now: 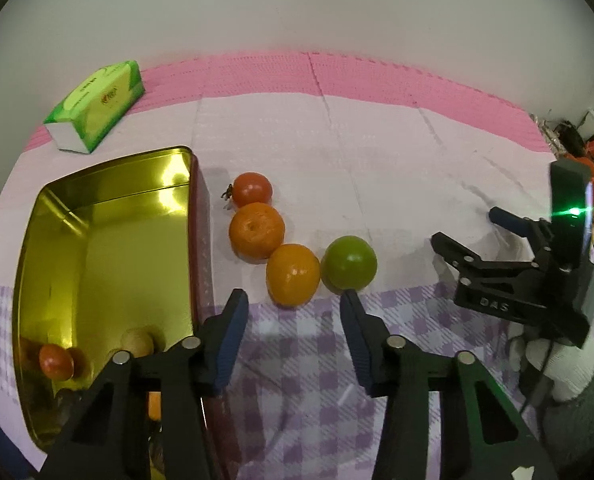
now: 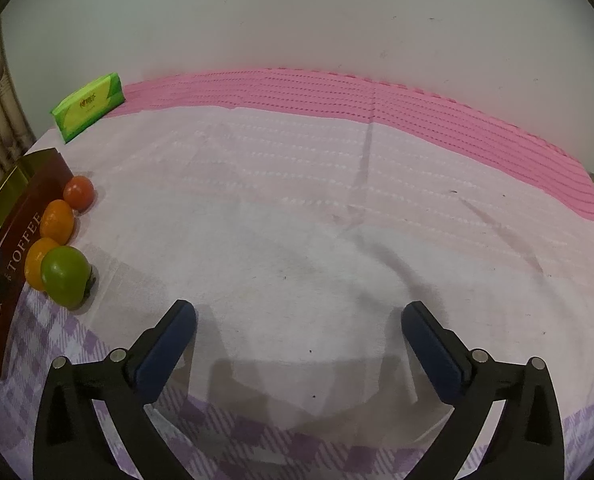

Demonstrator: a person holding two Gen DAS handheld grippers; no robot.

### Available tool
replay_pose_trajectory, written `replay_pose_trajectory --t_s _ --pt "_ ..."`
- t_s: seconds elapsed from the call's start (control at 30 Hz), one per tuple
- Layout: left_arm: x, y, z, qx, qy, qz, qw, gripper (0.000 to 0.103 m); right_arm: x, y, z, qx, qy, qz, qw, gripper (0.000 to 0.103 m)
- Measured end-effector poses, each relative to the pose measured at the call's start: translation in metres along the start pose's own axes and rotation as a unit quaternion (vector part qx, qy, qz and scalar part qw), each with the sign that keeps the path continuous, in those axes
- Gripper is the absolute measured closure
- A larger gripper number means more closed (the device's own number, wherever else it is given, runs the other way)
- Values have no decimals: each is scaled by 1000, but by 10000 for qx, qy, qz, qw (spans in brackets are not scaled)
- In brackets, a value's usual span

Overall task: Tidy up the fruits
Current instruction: 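Move the left gripper toward the orange tangerine beside the tray, then close the left gripper on the orange tangerine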

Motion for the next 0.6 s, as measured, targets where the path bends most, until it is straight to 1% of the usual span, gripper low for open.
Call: replay_pose_trajectory --t_s 0.2,0.37,0.43,0.57,0.6 --pt "4 -3 20 -40 -195 -76 9998 63 -1 1 -1 -4 0 11 10000 0" --pt "8 -6 30 -33 -225 -162 9996 65 -1 0 -1 -9 -3 16 10000 0" --pt "10 -4 32 -1 -229 -124 9997 68 -1 1 -1 -8 -4 20 10000 0" --pt "11 -4 33 84 -199 -104 9997 69 0 0 -1 -10 -6 16 10000 0" --pt "12 -5 32 85 -181 -122 9997 71 0 0 -1 -10 -7 17 10000 0"
Point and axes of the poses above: each gripper's, at about its wrist camera, not at the fingertips, and z roughly the way its jaws point, y to its right, x to its top, the point moved 5 cm from there along z, roughly the way its jaws point, and after that the axes turned 8 degrees about -x, right-handed, at the moved point
